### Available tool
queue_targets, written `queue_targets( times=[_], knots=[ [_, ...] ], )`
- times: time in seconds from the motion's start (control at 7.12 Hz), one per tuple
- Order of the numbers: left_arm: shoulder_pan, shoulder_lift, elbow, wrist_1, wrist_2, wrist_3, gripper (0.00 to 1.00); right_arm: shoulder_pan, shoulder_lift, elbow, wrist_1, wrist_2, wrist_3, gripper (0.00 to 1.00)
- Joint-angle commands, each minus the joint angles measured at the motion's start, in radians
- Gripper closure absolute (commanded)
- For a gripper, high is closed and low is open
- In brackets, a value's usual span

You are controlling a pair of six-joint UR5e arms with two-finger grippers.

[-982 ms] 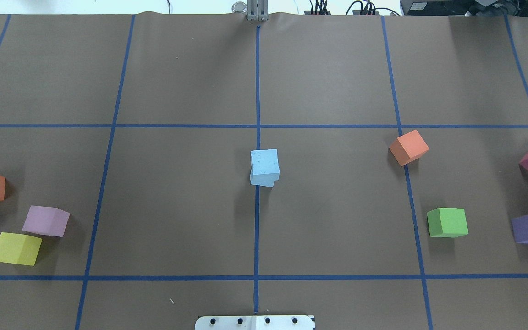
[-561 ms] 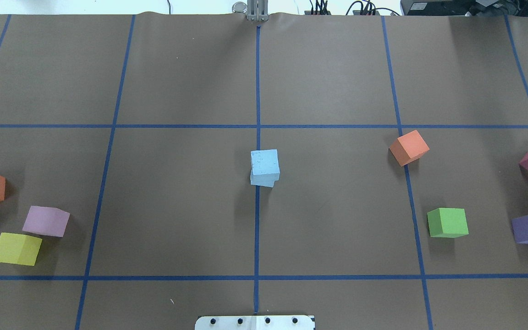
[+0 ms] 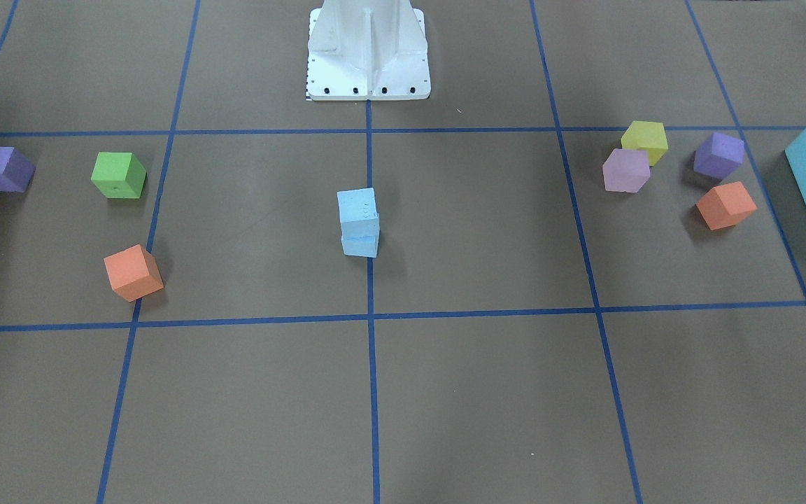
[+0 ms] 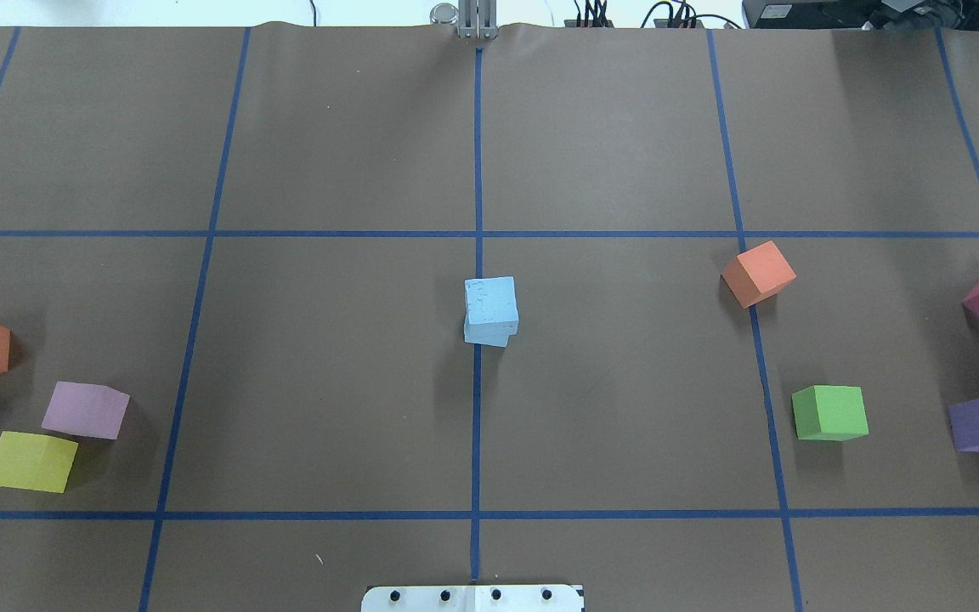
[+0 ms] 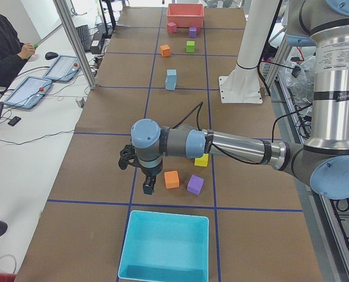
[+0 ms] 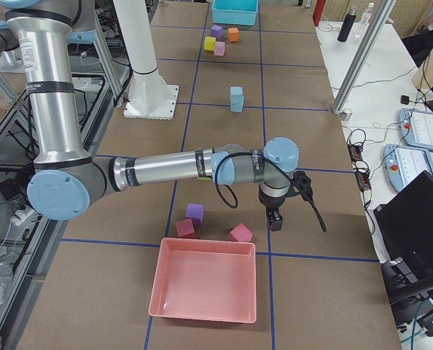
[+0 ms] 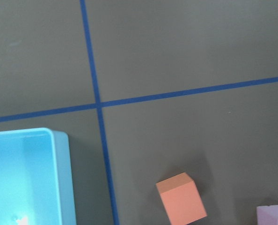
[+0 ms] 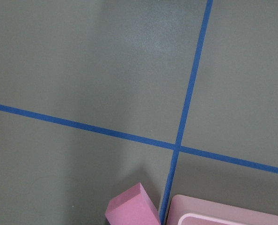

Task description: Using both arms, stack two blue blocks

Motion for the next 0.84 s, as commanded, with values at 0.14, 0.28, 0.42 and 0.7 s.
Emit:
queue_targets(
  times=[0.14,0.28,0.42,0.7],
  knots=[
    [-0.001,-0.004,0.062,-0.003,0.001,0.019,0.02,-0.001,-0.007,-0.01,-0.002,-0.001,0.0,0.0],
    [-0.001,-0.004,0.068,-0.003,0.001,0.021,0.02,-0.001,-0.005,-0.042,0.001,0.005,-0.001,0.0],
    [-0.001,-0.004,0.074,-0.003,0.001,0.024,0.02,-0.001,0.001,-0.059,0.0,0.006,-0.001,0.0],
    [-0.003,0.001,0.069,-0.008,0.001,0.026,0.02,-0.001,0.002,-0.075,0.0,0.008,-0.001,0.0]
  ],
)
